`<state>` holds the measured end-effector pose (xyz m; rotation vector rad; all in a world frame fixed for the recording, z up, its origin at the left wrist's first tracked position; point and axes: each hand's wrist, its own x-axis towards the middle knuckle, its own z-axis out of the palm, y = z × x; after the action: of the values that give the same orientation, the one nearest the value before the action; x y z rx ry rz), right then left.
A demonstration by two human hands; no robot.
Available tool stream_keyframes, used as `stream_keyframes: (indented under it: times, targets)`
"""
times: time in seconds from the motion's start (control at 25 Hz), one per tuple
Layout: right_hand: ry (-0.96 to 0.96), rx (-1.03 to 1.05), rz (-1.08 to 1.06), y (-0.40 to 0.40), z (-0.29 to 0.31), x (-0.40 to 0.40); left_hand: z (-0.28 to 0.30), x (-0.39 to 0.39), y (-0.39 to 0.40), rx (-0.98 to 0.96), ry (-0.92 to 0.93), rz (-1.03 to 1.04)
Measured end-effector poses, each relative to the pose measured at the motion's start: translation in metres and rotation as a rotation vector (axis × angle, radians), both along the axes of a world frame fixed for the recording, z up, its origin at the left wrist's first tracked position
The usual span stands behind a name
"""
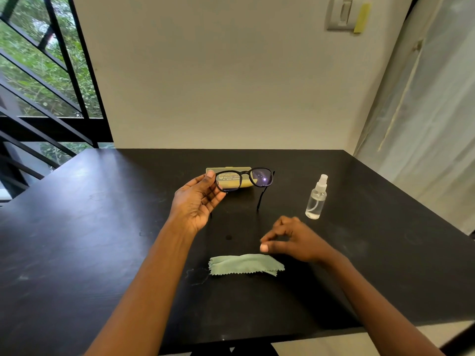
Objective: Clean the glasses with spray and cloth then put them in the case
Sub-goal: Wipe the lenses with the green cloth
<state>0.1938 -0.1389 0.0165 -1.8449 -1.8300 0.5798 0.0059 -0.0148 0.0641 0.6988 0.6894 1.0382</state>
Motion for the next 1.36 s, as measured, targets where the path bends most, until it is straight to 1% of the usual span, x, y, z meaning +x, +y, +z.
stream_keyframes:
  times: [0.04, 0.12, 0.24, 0.32, 0.44, 0.6, 0.8, 0.84, 0.88, 0.96, 1.04, 1.12, 1.2, 1.24, 1.28, 1.36]
  targets:
    - [-0.015, -0.056, 0.018, -0.002, -0.002, -0.007, 0.0, 0.0, 0.0, 0.001, 0.0, -0.001]
    - [-0.033, -0.081, 0.049, -0.003, -0.007, -0.014, -0.001, 0.001, 0.0, 0.007, -0.007, -0.008]
    - [0.052, -0.092, 0.046, -0.002, -0.01, -0.018, -0.002, 0.001, 0.0, 0.005, -0.011, -0.015]
    - [0.173, -0.069, -0.004, 0.0, -0.012, -0.017, -0.002, 0.001, 0.0, 0.001, -0.013, -0.017]
    - [0.364, 0.021, -0.088, 0.001, -0.011, -0.016, -0.002, 0.0, 0.0, 0.001, -0.018, -0.016]
    - [0.744, 0.119, -0.161, 0.003, 0.0, -0.015, -0.002, 0.0, 0.0, -0.002, -0.02, -0.013]
    - [1.168, 0.24, -0.236, 0.009, 0.027, -0.02, 0.0, 0.001, -0.001, -0.009, -0.013, -0.016]
    - [1.227, 0.275, -0.263, 0.011, 0.033, -0.024, 0.0, 0.001, -0.002, -0.011, -0.014, -0.018]
    - [1.232, 0.317, -0.289, 0.013, 0.038, -0.028, 0.0, 0.001, -0.002, -0.014, -0.015, -0.018]
    - [1.117, 0.387, -0.321, 0.018, 0.045, -0.038, 0.0, 0.001, -0.003, -0.019, -0.015, -0.012]
    - [0.918, 0.426, -0.379, 0.026, 0.049, -0.048, 0.0, 0.001, -0.003, -0.016, -0.01, -0.01]
    - [0.622, 0.478, -0.446, 0.035, 0.05, -0.054, 0.0, 0.001, -0.003, -0.007, -0.007, -0.014]
    - [0.218, 0.573, -0.484, 0.042, 0.05, -0.062, 0.0, 0.0, -0.003, 0.002, -0.004, -0.015]
    - [0.065, 0.636, -0.468, 0.045, 0.05, -0.066, 0.0, 0.0, -0.003, 0.007, -0.001, -0.016]
    - [-0.046, 0.683, -0.438, 0.048, 0.049, -0.071, 0.001, 0.0, -0.003, 0.015, -0.001, -0.019]
    - [-0.197, 0.716, -0.392, 0.055, 0.045, -0.083, 0.001, 0.001, -0.004, 0.031, -0.006, -0.031]
